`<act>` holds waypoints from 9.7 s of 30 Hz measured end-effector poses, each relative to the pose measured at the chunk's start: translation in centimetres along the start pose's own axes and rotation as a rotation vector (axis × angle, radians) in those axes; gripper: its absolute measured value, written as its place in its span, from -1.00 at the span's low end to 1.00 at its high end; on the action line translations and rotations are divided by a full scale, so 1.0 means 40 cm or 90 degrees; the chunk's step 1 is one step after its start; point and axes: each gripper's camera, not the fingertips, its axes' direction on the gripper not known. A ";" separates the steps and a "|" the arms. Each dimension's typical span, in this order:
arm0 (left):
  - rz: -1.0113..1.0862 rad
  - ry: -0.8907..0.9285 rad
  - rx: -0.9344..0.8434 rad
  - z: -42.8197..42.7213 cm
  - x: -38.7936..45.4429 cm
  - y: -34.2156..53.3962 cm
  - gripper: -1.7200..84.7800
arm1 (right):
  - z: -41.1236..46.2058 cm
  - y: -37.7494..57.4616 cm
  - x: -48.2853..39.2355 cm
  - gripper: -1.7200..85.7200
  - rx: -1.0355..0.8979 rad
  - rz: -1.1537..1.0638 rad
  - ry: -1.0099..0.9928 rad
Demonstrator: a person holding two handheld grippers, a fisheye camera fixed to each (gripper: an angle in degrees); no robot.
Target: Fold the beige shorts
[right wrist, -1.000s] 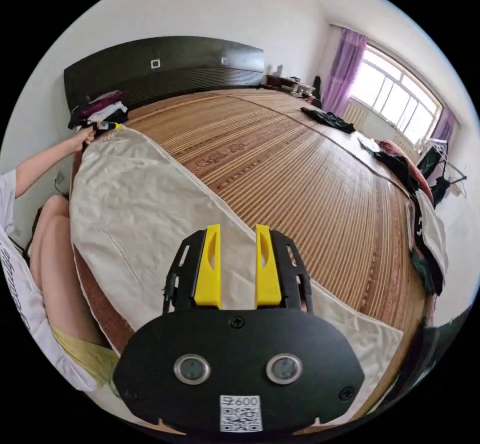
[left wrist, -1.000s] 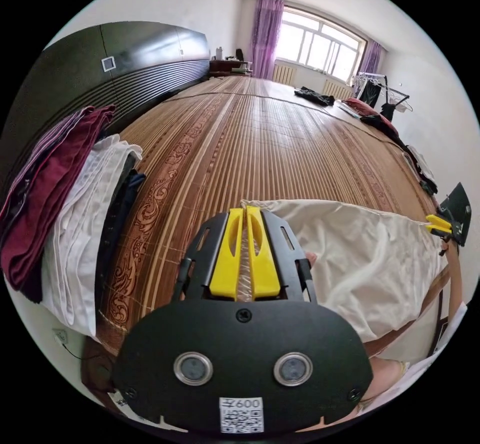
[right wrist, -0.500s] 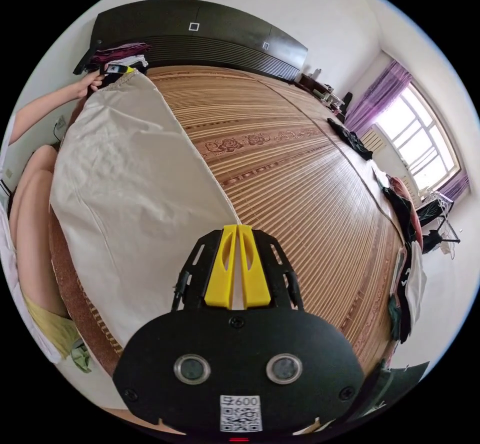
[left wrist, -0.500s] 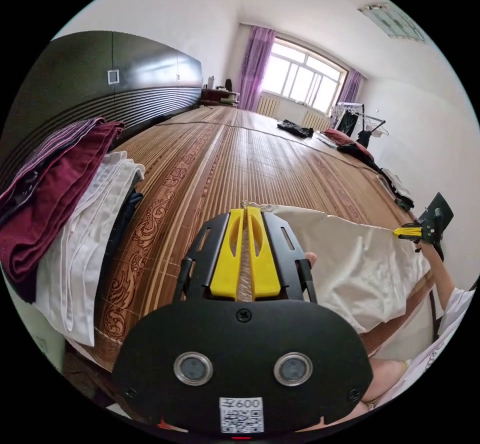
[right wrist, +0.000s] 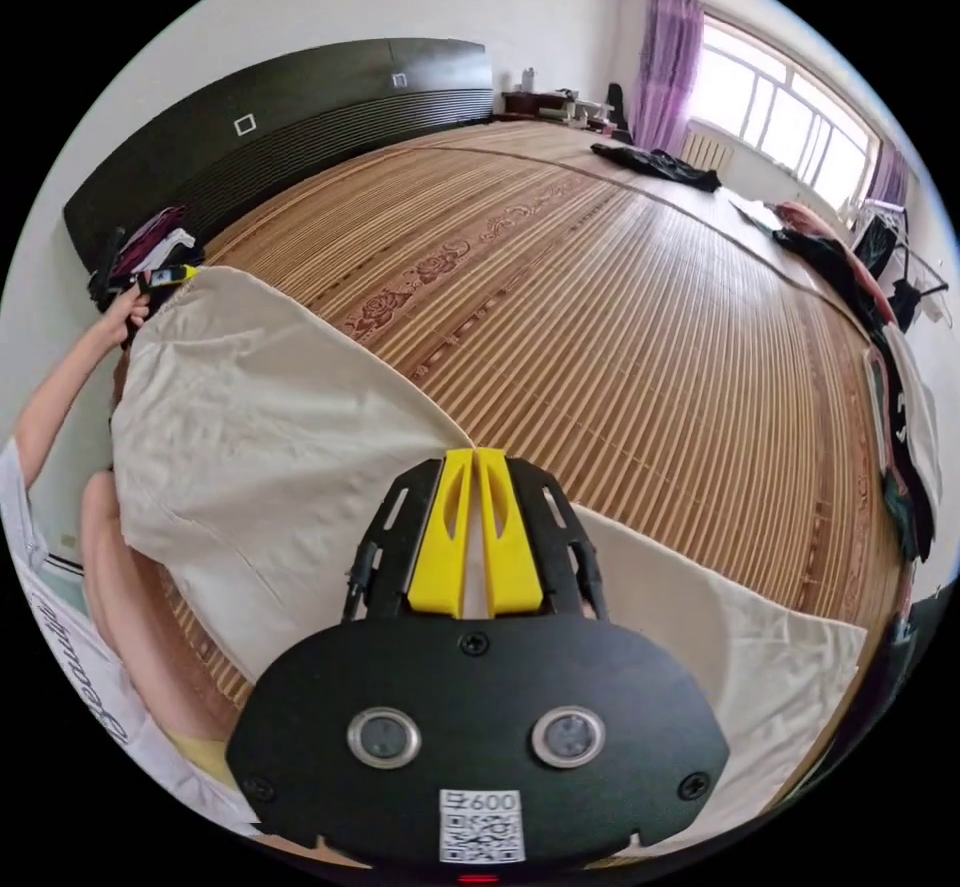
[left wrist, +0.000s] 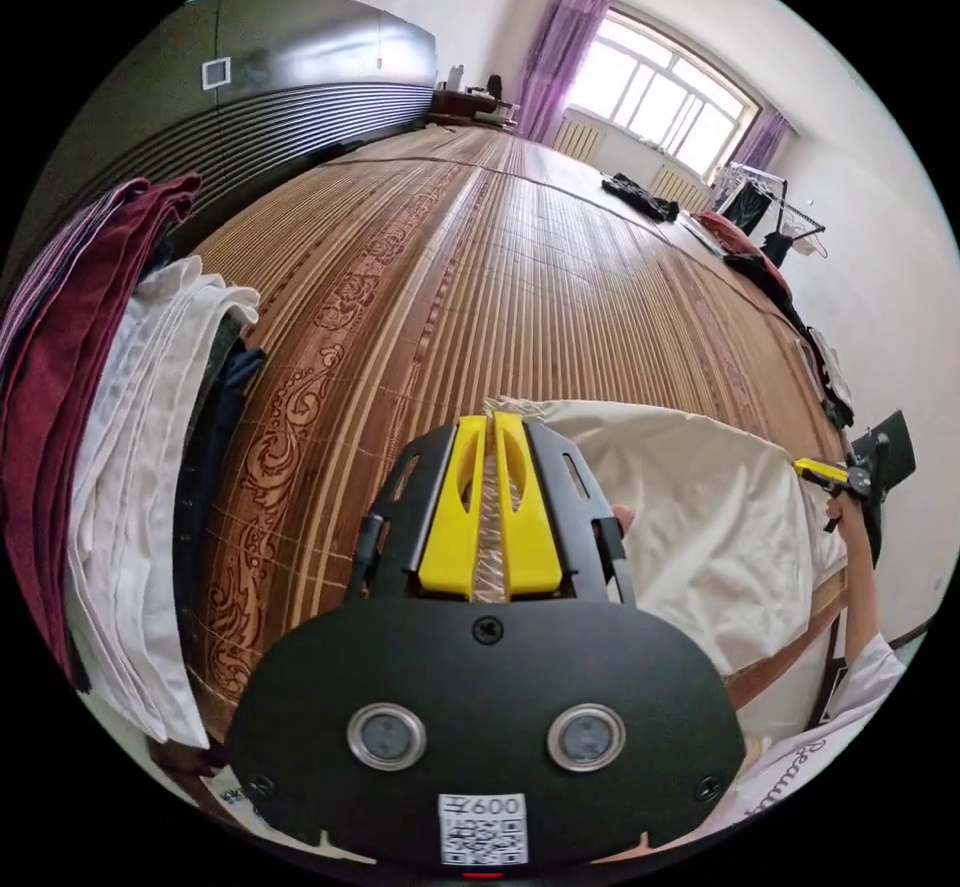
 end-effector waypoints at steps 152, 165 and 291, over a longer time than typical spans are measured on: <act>0.239 0.026 -0.042 0.237 0.113 1.773 -0.74 | 0.983 0.523 0.481 -0.98 -0.010 -0.219 0.022; 0.218 -0.015 0.027 0.207 0.238 1.655 -0.91 | 0.994 0.578 0.570 -0.98 0.012 -0.211 0.024; -0.029 0.033 -0.008 -0.221 -0.247 0.339 -0.96 | 0.828 -0.049 0.823 -0.98 0.213 0.065 -0.266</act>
